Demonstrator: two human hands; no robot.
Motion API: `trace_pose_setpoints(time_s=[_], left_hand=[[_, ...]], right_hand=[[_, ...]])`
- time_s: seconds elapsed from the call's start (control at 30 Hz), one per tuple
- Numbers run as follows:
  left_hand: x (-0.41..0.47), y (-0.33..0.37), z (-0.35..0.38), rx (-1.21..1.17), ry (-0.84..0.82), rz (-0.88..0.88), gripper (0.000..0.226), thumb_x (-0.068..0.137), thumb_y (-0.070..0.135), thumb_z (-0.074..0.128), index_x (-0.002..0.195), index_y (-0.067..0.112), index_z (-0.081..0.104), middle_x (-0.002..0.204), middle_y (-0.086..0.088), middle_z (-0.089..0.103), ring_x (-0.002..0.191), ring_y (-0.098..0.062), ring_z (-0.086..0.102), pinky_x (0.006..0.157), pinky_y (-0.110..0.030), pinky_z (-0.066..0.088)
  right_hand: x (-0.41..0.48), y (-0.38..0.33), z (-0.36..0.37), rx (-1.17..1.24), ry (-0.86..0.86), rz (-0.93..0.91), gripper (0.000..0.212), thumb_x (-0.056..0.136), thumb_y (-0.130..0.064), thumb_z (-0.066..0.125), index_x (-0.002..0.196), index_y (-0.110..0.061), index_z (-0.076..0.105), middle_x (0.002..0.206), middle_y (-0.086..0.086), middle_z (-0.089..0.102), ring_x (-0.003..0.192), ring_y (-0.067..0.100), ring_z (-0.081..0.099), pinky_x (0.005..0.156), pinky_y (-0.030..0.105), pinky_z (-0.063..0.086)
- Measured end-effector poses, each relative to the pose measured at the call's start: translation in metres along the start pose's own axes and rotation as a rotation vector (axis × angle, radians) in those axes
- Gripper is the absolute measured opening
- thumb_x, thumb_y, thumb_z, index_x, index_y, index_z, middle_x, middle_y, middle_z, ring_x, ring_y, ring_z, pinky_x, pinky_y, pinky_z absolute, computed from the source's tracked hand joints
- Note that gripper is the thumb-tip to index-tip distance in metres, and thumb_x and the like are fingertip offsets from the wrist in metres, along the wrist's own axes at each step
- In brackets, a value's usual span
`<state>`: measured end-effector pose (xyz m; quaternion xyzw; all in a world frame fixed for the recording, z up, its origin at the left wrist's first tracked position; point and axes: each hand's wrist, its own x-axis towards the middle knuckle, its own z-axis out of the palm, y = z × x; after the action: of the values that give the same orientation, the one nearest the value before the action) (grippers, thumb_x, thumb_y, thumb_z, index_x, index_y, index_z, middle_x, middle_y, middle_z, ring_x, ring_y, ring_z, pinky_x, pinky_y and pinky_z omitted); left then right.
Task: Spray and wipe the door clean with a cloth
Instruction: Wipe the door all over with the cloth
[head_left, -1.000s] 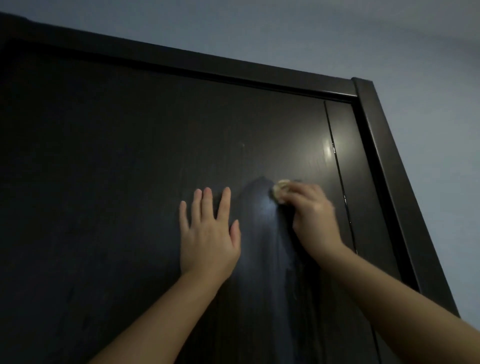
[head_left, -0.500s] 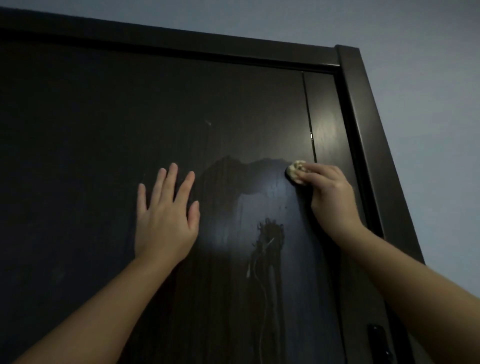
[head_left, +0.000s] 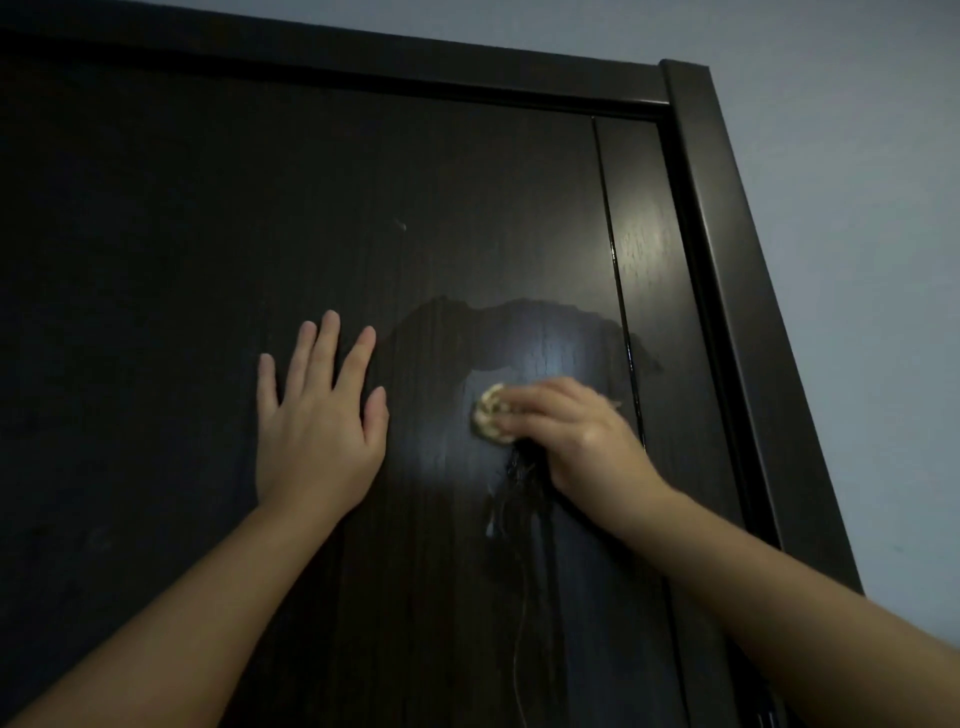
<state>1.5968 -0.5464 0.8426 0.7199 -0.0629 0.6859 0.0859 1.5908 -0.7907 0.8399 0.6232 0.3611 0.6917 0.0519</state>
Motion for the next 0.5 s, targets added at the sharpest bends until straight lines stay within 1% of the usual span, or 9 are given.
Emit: trace_pose_setpoints(time_s=[0.07, 0.1, 0.13, 0.23, 0.27, 0.37, 0.4, 0.43, 0.5], left_hand=[[0.000, -0.001, 0.001, 0.000, -0.005, -0.001, 0.056, 0.097, 0.037, 0.036, 0.150, 0.025, 0.024, 0.160, -0.006, 0.013, 0.147, -0.021, 0.008, 0.118, -0.050, 0.006], [0.000, -0.001, 0.001, -0.006, -0.003, 0.000, 0.056, 0.097, 0.037, 0.037, 0.150, 0.024, 0.024, 0.159, -0.006, 0.014, 0.147, -0.021, 0.008, 0.118, -0.050, 0.006], [0.000, -0.001, 0.001, -0.012, 0.001, 0.003, 0.055, 0.097, 0.036, 0.038, 0.150, 0.024, 0.025, 0.159, -0.006, 0.014, 0.147, -0.021, 0.009, 0.118, -0.050, 0.006], [-0.001, -0.001, 0.001, -0.010, 0.010, 0.010, 0.055, 0.097, 0.036, 0.038, 0.150, 0.024, 0.026, 0.159, -0.006, 0.015, 0.147, -0.021, 0.009, 0.118, -0.050, 0.006], [0.000, -0.001, 0.001, -0.011, 0.009, 0.008, 0.055, 0.097, 0.036, 0.038, 0.150, 0.024, 0.026, 0.159, -0.006, 0.015, 0.147, -0.021, 0.009, 0.118, -0.050, 0.006], [0.001, 0.000, -0.001, -0.010, -0.003, 0.004, 0.055, 0.097, 0.036, 0.038, 0.149, 0.024, 0.027, 0.159, -0.006, 0.016, 0.147, -0.022, 0.010, 0.118, -0.050, 0.007], [0.001, 0.000, -0.003, -0.006, -0.015, 0.001, 0.055, 0.097, 0.037, 0.036, 0.150, 0.024, 0.026, 0.159, -0.006, 0.015, 0.147, -0.021, 0.008, 0.118, -0.049, 0.006], [0.001, 0.002, -0.004, -0.001, -0.033, -0.006, 0.056, 0.097, 0.038, 0.034, 0.151, 0.025, 0.023, 0.160, -0.005, 0.011, 0.148, -0.021, 0.006, 0.118, -0.048, 0.005], [0.001, 0.004, -0.007, 0.015, -0.072, -0.025, 0.058, 0.098, 0.040, 0.029, 0.152, 0.027, 0.014, 0.161, -0.004, 0.002, 0.148, -0.020, -0.002, 0.118, -0.047, 0.002]], right_hand=[[0.013, 0.011, 0.004, 0.005, 0.156, 0.239, 0.030, 0.078, 0.004, 0.060, 0.099, -0.011, 0.075, 0.109, 0.004, 0.070, 0.097, 0.025, 0.061, 0.085, 0.034, 0.051], [0.019, 0.006, 0.006, 0.016, 0.195, 0.336, 0.033, 0.073, 0.009, 0.065, 0.097, -0.010, 0.076, 0.108, 0.004, 0.071, 0.096, 0.025, 0.060, 0.084, 0.033, 0.050], [0.021, -0.003, 0.011, 0.036, 0.177, 0.327, 0.033, 0.071, 0.011, 0.068, 0.096, -0.010, 0.076, 0.107, 0.004, 0.071, 0.096, 0.025, 0.060, 0.081, 0.034, 0.049], [0.009, -0.017, 0.017, 0.041, 0.006, -0.012, 0.034, 0.075, 0.007, 0.067, 0.101, -0.014, 0.074, 0.114, 0.000, 0.069, 0.100, 0.023, 0.060, 0.077, 0.036, 0.048], [0.013, -0.009, 0.013, 0.032, -0.005, -0.016, 0.033, 0.076, 0.005, 0.065, 0.101, -0.014, 0.074, 0.115, 0.000, 0.069, 0.100, 0.023, 0.060, 0.078, 0.036, 0.049], [0.030, 0.000, 0.014, 0.043, 0.187, 0.336, 0.035, 0.071, 0.011, 0.065, 0.097, -0.011, 0.076, 0.109, 0.003, 0.071, 0.096, 0.027, 0.061, 0.079, 0.042, 0.052], [0.031, -0.012, 0.019, 0.064, 0.192, 0.357, 0.036, 0.069, 0.012, 0.066, 0.095, -0.011, 0.076, 0.108, 0.003, 0.071, 0.096, 0.027, 0.060, 0.080, 0.042, 0.052], [0.026, -0.028, 0.025, 0.090, 0.129, 0.266, 0.037, 0.070, 0.012, 0.069, 0.096, -0.013, 0.075, 0.110, 0.002, 0.070, 0.098, 0.025, 0.060, 0.081, 0.041, 0.051], [0.006, -0.047, 0.027, 0.071, -0.027, -0.004, 0.034, 0.075, 0.003, 0.070, 0.104, -0.016, 0.073, 0.117, 0.000, 0.067, 0.103, 0.022, 0.058, 0.083, 0.036, 0.048]])
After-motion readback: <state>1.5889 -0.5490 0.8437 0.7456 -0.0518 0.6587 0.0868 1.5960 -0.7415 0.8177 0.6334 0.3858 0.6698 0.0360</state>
